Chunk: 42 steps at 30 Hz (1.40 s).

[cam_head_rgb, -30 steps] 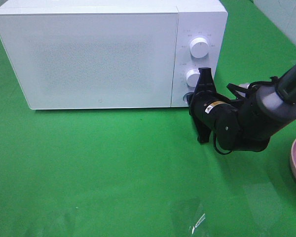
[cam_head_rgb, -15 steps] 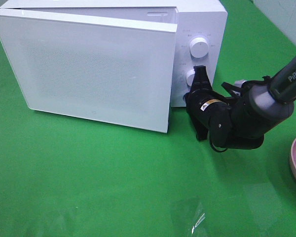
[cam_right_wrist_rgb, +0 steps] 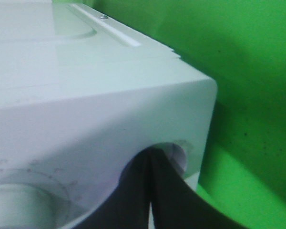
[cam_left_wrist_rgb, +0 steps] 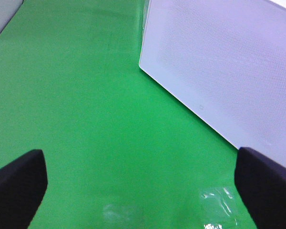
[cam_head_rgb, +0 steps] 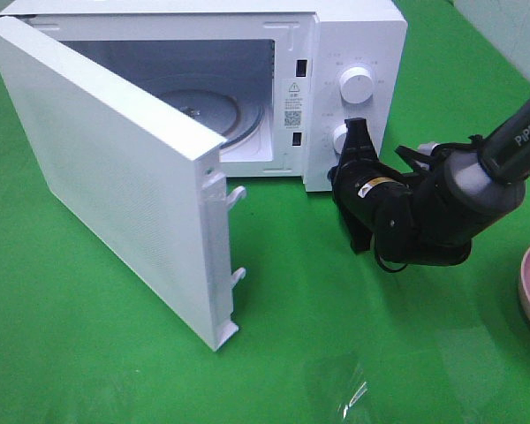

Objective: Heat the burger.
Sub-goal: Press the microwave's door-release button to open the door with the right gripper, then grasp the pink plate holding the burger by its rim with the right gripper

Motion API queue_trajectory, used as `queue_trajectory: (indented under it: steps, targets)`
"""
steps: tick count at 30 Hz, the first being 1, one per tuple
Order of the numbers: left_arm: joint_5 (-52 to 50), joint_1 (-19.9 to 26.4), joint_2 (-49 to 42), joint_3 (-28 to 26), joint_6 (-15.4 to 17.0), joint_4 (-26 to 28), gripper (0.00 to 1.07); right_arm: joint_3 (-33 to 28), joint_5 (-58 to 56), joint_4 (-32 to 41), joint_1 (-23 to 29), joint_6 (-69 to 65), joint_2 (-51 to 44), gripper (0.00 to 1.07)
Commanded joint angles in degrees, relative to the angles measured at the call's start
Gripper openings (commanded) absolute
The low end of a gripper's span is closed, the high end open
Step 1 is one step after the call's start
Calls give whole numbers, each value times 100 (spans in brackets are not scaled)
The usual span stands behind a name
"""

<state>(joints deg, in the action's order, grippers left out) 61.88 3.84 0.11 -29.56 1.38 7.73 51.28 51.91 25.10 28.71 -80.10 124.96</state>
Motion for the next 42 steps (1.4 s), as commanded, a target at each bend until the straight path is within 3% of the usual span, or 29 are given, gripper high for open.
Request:
queue_trajectory:
  steps: [1,13,17,29,42]
  targets:
    - [-86,17,-6,6,-17,-23,101,527,1249,-338,-80,-34,-155,0]
    - [-86,17,-6,6,-17,-23,101,-29,521,-561,34,-29,-527,0]
    - [-86,17,-6,6,-17,-23,101,-539,-17,-796,34,-34,-814,0]
    - [-86,17,-6,6,-17,-23,101,-1295,-779,-922,34,46,-1438,0]
    - [-86,17,-6,6,-17,-23,101,-1536,-2939,-1054,0,2452,-2790,2]
